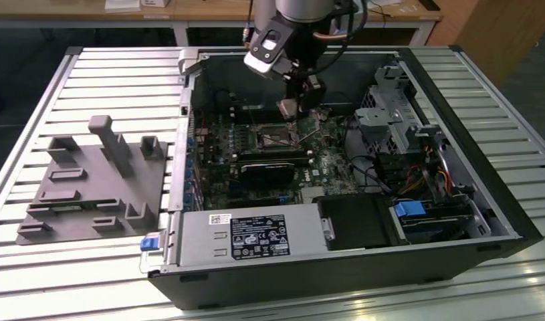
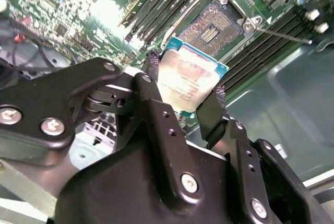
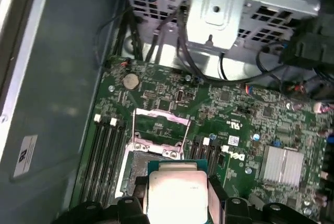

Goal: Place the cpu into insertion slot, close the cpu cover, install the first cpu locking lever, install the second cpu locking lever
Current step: 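Place the cpu into insertion slot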

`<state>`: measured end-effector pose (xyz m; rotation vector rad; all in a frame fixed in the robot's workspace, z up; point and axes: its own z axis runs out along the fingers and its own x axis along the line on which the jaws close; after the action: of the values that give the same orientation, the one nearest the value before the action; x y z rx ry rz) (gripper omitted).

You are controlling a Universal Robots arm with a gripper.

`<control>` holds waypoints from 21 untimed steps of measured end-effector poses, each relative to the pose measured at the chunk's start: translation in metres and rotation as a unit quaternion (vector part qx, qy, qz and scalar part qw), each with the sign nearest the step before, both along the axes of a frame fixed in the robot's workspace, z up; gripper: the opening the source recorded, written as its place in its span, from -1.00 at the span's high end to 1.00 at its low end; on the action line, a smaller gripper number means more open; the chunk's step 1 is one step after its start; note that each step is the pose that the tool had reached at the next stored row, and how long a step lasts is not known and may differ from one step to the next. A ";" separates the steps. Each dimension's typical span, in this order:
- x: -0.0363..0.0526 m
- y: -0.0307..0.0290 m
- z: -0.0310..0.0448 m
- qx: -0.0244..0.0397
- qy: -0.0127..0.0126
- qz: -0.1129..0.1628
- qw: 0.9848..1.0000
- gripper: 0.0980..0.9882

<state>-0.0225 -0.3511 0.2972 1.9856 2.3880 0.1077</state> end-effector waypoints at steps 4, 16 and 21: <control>0.0000 0.0000 -0.0021 0.000 0.000 -0.036 0.999 0.01; -0.0074 0.0023 -0.0175 0.000 0.000 -0.074 0.997 0.01; -0.0095 0.0023 -0.0256 0.000 0.000 -0.081 0.997 0.01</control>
<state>-0.0319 -0.3488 0.2715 2.1681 2.2157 0.1023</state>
